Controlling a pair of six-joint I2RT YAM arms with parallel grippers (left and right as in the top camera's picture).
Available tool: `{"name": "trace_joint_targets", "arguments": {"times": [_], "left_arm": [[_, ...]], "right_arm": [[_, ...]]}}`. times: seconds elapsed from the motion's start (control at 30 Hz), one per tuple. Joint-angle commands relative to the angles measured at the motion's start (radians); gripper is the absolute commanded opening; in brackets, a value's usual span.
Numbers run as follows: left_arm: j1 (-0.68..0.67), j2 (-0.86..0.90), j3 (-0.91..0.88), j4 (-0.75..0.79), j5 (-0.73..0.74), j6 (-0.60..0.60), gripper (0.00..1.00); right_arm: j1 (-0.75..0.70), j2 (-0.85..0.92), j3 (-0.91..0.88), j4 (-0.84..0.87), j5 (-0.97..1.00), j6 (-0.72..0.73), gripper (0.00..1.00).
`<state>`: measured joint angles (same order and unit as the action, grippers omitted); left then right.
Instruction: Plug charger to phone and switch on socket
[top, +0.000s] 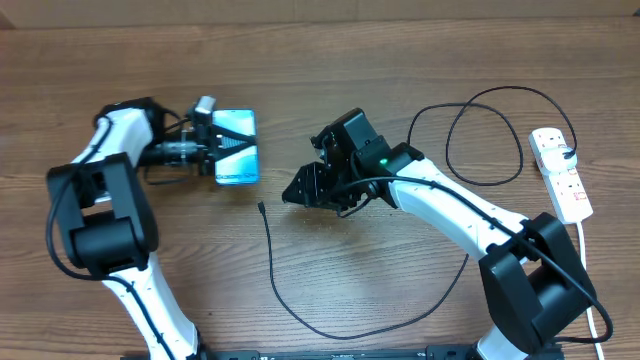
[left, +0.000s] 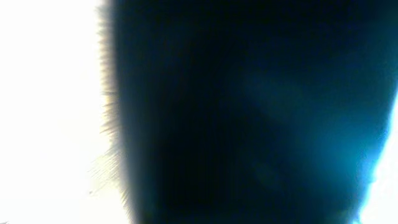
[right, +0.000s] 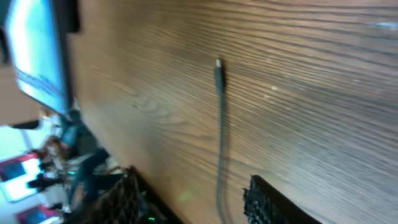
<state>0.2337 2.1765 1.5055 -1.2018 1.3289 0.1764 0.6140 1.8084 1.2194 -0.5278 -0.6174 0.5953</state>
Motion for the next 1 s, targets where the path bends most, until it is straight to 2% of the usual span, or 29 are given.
{"name": "trace_joint_targets", "arguments": {"times": [0.0,0.1,0.3,0.47,0.73,0.87,0.97], "left_arm": [[0.072,-0.039,0.003,-0.021,0.024,-0.047,0.04],[0.128,-0.039,0.003,-0.048,0.024,-0.042,0.04],[0.194,-0.039,0.003,-0.055,0.019,-0.042,0.04],[0.188,-0.039,0.003,-0.058,-0.023,-0.042,0.04],[0.186,-0.039,0.003,-0.061,-0.032,-0.042,0.04],[0.186,-0.039,0.003,-0.061,-0.040,-0.042,0.04],[0.185,-0.039,0.003,-0.061,-0.053,-0.042,0.04]], "right_arm": [[0.037,0.004,0.014,-0.006,0.087,-0.080,0.56],[0.066,0.004,0.050,-0.048,0.159,-0.120,0.56],[0.182,0.062,0.224,-0.208,0.452,-0.237,0.56],[0.286,0.168,0.236,-0.160,0.630,-0.238,0.57],[0.335,0.301,0.235,0.004,0.658,-0.237,0.57],[0.335,0.342,0.235,0.050,0.759,-0.238,0.56],[0.335,0.365,0.235,0.072,0.745,-0.260,0.54]]}}
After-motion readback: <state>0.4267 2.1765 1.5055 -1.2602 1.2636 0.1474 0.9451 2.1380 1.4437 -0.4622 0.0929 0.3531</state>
